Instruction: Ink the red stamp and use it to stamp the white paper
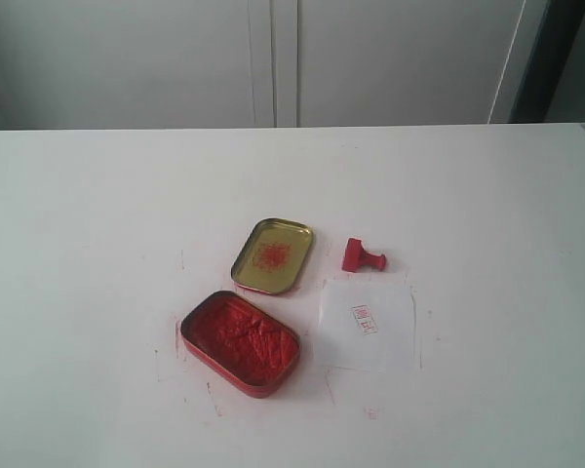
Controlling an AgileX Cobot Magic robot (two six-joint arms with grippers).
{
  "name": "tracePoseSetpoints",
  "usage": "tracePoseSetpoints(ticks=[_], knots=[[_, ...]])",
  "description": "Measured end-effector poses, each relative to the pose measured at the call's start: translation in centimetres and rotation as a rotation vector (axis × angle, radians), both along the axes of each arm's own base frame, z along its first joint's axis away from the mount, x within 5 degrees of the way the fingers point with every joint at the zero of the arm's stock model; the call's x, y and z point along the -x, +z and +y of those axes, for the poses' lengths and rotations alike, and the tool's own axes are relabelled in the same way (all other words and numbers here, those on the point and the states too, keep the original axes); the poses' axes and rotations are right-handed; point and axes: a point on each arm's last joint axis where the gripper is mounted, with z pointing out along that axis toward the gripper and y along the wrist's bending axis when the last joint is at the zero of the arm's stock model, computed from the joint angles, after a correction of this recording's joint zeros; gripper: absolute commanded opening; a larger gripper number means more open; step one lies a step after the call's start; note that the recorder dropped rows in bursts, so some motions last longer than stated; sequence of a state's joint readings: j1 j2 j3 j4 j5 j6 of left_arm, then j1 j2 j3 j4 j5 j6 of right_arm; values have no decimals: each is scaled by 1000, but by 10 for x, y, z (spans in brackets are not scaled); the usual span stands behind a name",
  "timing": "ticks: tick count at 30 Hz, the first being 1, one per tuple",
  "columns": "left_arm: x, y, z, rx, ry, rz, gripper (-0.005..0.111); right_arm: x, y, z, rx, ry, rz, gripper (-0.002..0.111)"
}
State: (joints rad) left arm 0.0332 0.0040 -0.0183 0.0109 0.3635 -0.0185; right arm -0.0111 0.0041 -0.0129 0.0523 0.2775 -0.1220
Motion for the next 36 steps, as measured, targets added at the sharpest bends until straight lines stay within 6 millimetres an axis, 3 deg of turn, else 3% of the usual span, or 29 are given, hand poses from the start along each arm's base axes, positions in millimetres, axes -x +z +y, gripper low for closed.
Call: tracePoseSetpoints(ticks=[36], knots=[[0,0,0,0,0,0,0,0,-4,1,0,24,22,0]])
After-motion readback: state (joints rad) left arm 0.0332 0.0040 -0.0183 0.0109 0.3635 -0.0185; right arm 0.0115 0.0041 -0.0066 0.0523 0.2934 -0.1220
